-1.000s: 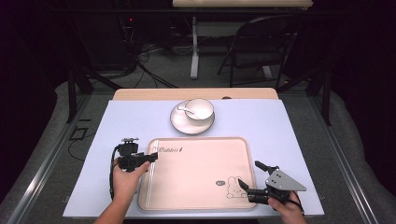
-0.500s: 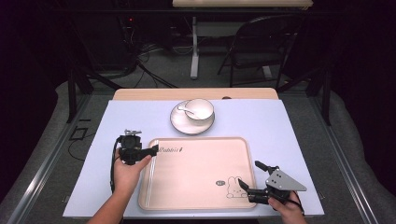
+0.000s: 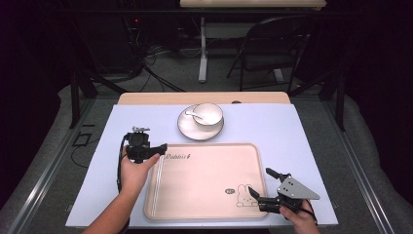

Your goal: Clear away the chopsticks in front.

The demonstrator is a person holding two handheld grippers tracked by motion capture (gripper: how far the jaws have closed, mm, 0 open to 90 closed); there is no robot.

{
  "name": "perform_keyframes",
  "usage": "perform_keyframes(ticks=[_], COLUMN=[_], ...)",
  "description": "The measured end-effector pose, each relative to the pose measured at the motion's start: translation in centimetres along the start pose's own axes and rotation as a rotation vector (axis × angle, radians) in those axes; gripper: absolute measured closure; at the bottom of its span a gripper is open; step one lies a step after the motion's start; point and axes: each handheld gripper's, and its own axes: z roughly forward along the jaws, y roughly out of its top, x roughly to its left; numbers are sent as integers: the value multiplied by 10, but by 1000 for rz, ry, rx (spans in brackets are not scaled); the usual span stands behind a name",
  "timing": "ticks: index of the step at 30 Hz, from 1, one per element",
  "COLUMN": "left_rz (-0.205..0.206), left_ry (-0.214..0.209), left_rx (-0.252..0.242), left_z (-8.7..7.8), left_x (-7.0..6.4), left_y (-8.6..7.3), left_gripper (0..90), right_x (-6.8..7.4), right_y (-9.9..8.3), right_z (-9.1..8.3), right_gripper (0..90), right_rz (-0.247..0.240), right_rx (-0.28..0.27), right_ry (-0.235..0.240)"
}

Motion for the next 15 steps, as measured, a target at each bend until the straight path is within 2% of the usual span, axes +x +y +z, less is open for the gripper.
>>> perform_keyframes(ticks=[6, 12, 15], left_rz=[-5, 2, -10], left_ry=[-21, -12, -16], left_rx=[-32, -39, -39], left_z=[3, 7, 11], left_x=[-3, -5, -5], left_y=[12, 21, 25], left_gripper=[321, 315, 314], right_x=[0, 0, 0], right_y=[0, 0, 0], right_z=[0, 0, 0], right_gripper=[140, 140, 140], right_rz=[-4, -1, -1], right_rx=[-1, 0, 1], right_ry=[1, -1, -1])
